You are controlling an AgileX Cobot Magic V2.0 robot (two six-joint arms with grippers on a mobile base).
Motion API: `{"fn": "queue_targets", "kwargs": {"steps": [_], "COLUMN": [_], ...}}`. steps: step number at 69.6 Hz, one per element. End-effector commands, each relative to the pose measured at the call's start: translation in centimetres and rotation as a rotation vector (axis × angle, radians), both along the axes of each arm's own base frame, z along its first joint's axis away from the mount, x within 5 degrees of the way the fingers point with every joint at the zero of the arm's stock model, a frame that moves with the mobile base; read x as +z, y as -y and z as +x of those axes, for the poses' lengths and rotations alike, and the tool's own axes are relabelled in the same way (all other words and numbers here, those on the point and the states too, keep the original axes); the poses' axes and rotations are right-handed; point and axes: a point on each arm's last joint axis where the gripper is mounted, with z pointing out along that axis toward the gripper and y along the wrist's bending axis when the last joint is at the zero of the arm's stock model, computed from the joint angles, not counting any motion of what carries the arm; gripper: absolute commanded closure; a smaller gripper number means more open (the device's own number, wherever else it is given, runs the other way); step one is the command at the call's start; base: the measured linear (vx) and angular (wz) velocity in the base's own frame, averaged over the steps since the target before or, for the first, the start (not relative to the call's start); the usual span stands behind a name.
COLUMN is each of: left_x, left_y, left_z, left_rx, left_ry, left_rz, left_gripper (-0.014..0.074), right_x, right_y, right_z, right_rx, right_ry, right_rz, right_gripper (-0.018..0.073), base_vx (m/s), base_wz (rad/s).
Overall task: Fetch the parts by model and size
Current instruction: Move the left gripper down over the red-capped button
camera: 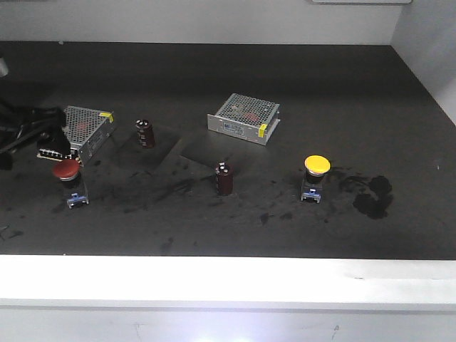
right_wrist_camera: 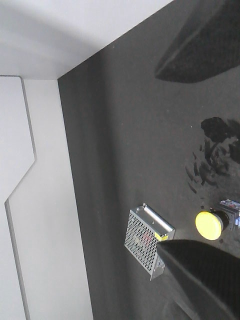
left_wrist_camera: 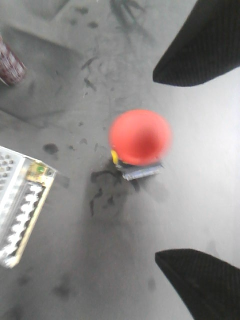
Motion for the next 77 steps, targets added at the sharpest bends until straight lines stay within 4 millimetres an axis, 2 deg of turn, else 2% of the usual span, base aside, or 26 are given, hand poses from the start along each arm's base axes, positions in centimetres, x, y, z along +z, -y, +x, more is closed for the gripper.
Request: {"fn": "queue_targets", "kwargs": {"steps": [1,8,17,38,50,77], "left_x": [2.2,2.1,0.8,-1.0,-1.6,-3.6], "left_y": [0.2,0.5,1.4,4.1,4.1,4.1], "left_z": [1.2,2.6,3.8,4.6,4.9,5.8], "left_rx": [0.039,0.026,-0.007,-0.033,0.007,0.053], "left_ry": [0.031,-0.009,-0.095,-0.125,-0.131,-0.183], "left_rz": [-0.031,-0.03,0.019,0.041,0.112,0.11], "left_gripper": [-0.001,-0.0001,0.0007,0.0007,0.0007,0.0007], "right_x": [1.7,1.7,1.6,1.5,1.5,1.5], "right_y": [0.1,0.1,0.1,0.1,0.1,0.1], "right_z": [0.1,0.2,0.5,0.7,0.6,0.6], "right_rx": [-0.005,-0.005,-0.006,-0.007,-0.007,-0.007], "right_ry": [0.109,0.108,0.11,0.113,0.112,0.111], "right_rz": [-0.004,-0.004,-0.004,-0.003,-0.003,-0.004], "right_gripper": [-0.0035,-0.0035,-0.0035,-0.0035,-0.0035,-0.0035], "base_vx": [0.0,0.0,0.0,0.0,0.0,0.0], "base_wz": [0.0,0.0,0.0,0.0,0.0,0.0]}}
